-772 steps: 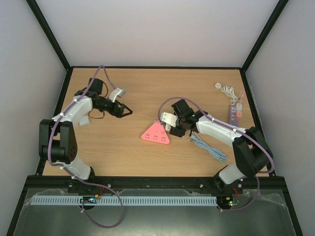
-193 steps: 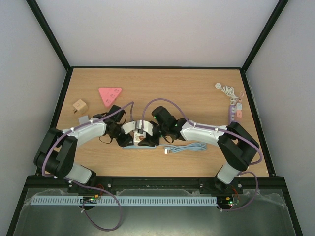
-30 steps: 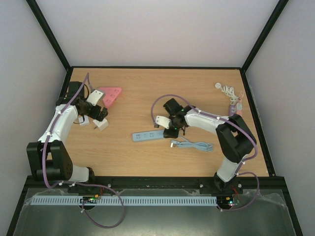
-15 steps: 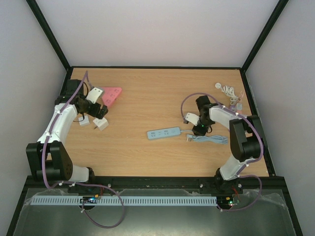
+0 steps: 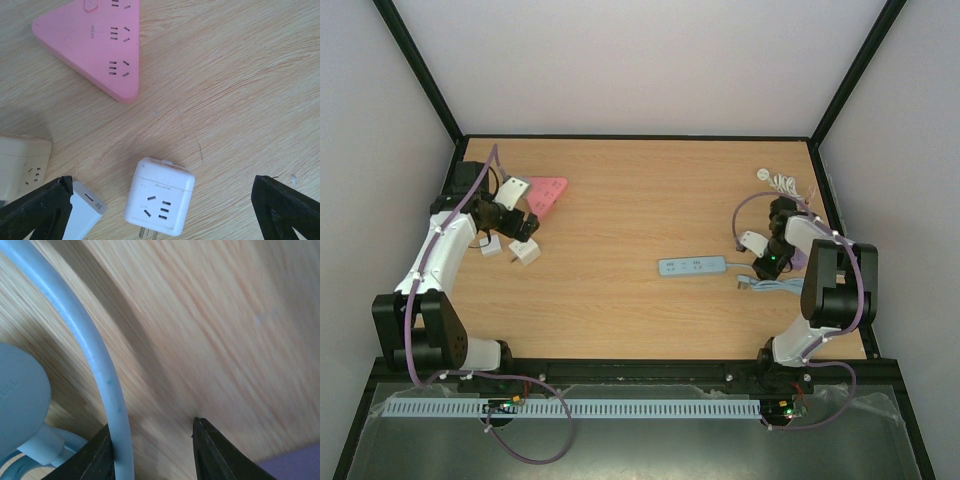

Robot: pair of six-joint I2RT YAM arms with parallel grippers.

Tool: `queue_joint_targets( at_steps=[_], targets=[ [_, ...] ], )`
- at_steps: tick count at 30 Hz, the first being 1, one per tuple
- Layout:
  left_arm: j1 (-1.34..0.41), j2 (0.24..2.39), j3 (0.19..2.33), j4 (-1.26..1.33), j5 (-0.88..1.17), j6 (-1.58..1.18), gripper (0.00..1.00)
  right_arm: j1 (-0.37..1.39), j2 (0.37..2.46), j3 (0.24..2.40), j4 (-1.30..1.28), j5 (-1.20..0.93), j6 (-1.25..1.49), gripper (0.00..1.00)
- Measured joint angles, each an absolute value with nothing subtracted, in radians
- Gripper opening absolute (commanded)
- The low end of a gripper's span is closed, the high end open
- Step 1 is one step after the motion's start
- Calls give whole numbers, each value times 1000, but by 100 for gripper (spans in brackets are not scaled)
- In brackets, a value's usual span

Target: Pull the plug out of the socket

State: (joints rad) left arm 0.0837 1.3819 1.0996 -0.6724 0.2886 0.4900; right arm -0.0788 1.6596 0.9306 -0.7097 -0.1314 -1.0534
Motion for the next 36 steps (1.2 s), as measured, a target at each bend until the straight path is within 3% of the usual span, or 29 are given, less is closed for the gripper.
queue_joint_targets(
  at_steps=[7,14,22,27,30,36],
  targets=[
    [84,1372,1103,-674,289,490,100,-281,1644,914,-730,-112,-1133,39],
    [84,1372,1114,-676,305,490,100,-379,1646,940,-786,-89,-1174,68],
    [84,1361,1114,-681,319,490,100,-380,1634,1161,-972,-247,-1130,82],
    [84,1333,1116,-684,331,487,100,-380,1595,1271,-1030,-351,-1028,89],
    [84,1316,1116,-684,343,478,100,-380,1577,1341,-1024,-381,-920,99],
    [84,1283,1116,-682,373,442,100,-381,1567,1419,-905,-350,-629,98]
  ],
)
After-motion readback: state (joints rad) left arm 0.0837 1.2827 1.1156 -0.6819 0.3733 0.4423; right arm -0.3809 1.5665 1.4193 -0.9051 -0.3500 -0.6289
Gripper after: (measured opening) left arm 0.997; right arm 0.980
